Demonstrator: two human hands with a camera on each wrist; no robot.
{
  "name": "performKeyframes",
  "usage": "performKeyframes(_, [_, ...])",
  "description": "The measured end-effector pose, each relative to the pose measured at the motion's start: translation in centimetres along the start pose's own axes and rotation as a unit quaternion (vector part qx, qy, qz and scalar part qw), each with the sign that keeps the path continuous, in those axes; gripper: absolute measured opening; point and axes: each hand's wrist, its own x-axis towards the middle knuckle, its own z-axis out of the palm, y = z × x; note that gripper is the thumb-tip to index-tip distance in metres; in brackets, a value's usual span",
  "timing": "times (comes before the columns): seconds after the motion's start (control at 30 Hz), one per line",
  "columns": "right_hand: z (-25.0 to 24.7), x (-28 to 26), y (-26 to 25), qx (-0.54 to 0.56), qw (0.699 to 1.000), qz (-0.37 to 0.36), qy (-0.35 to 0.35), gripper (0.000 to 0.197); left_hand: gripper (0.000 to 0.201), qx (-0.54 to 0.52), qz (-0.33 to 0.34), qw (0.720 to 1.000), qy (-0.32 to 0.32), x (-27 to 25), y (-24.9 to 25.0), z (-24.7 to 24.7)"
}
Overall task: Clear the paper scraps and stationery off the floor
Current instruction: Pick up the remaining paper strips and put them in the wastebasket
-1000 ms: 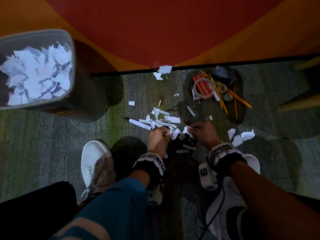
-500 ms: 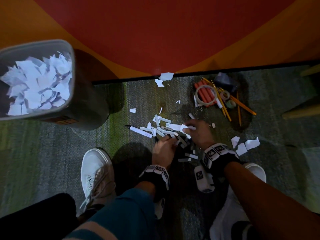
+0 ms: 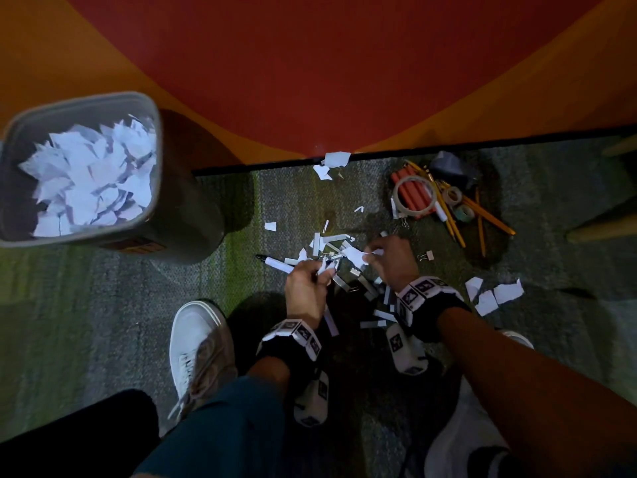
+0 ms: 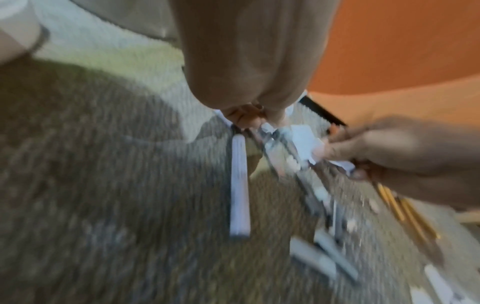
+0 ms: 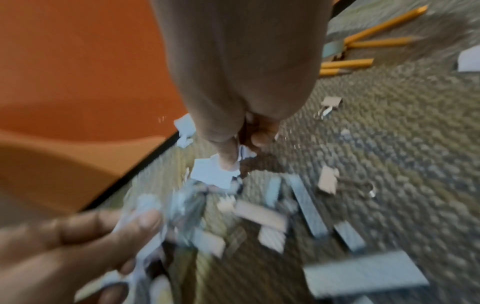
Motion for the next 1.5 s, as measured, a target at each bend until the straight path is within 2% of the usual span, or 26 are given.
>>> performKeyframes(0.1, [-1.6, 0.0, -1.0, 0.052, 0.998, 0.037, 0.010, 0.008, 0.016, -0.020, -0.001, 1.000, -0.013, 0.9, 1.3, -1.6])
performKeyframes(0.2, [-3.9, 0.3, -3.2, 0.076, 0.997, -0.003, 0.005, 0.005, 0.021, -0.015, 0.016, 1.000, -0.015, 2.3, 3.8, -3.4])
performKeyframes(0.3, [-7.0, 0.5, -7.4, 0.072, 0.996, -0.040, -0.022, 0.010, 0.017, 0.026, 0.044, 0.998, -0.032, 4.1, 8.8, -6.7])
performKeyframes(0.4, [-9.8, 0.9, -12.6, 0.052, 0.994, -0.073, -0.055, 0.015, 0.022, 0.096, 0.112, 0.987, -0.057, 6.0, 14.5, -11.8])
performKeyframes(0.53, [-12.5, 1.3, -21.4, 0.014, 0.991, -0.119, -0.059, 0.012, 0.026, 0.238, 0.193, 0.949, -0.074, 8.0, 22.0, -21.5])
performKeyframes(0.67, [-11.8, 0.5, -31.0, 0.016, 0.981, -0.180, -0.070, 0.012, 0.036, 0.344, 0.199, 0.915, -0.073, 8.8, 26.3, -31.9])
performKeyframes(0.77, [-9.0, -0.2, -36.7, 0.003, 0.978, -0.192, -0.086, 0.010, 0.025, 0.361, 0.183, 0.913, -0.054, 8.9, 26.3, -37.5])
performKeyframes(0.83, [-6.7, -0.6, -39.6, -0.003, 0.978, -0.188, -0.092, 0.012, 0.019, 0.355, 0.163, 0.920, -0.037, 8.7, 24.8, -39.6])
performKeyframes(0.97, [-2.3, -1.1, -42.8, 0.002, 0.981, -0.169, -0.099, 0.014, 0.013, 0.344, 0.103, 0.932, -0.045, 8.0, 20.9, -40.3])
performKeyframes(1.07, [-0.8, -1.4, -43.2, -0.004, 0.972, -0.169, -0.163, 0.029, 0.051, 0.360, 0.075, 0.927, -0.069, 7.7, 19.4, -40.2])
performKeyframes(1.13, [-0.9, -1.1, -42.8, -0.021, 0.966, -0.177, -0.188, 0.031, 0.058, 0.367, 0.085, 0.925, -0.058, 7.8, 19.1, -40.3])
performKeyframes(1.33, [-4.1, -0.6, -40.3, 0.011, 0.963, -0.202, -0.176, 0.041, 0.041, 0.334, 0.145, 0.930, -0.045, 7.5, 19.9, -39.2])
performKeyframes(1.43, [-6.9, -1.8, -38.6, 0.002, 0.964, -0.214, -0.158, 0.033, 0.032, 0.338, 0.203, 0.916, -0.073, 6.4, 21.2, -37.3])
performKeyframes(1.5, [-8.8, -2.5, -36.7, -0.032, 0.964, -0.205, -0.169, 0.028, 0.025, 0.334, 0.232, 0.907, -0.113, 5.5, 22.4, -35.4])
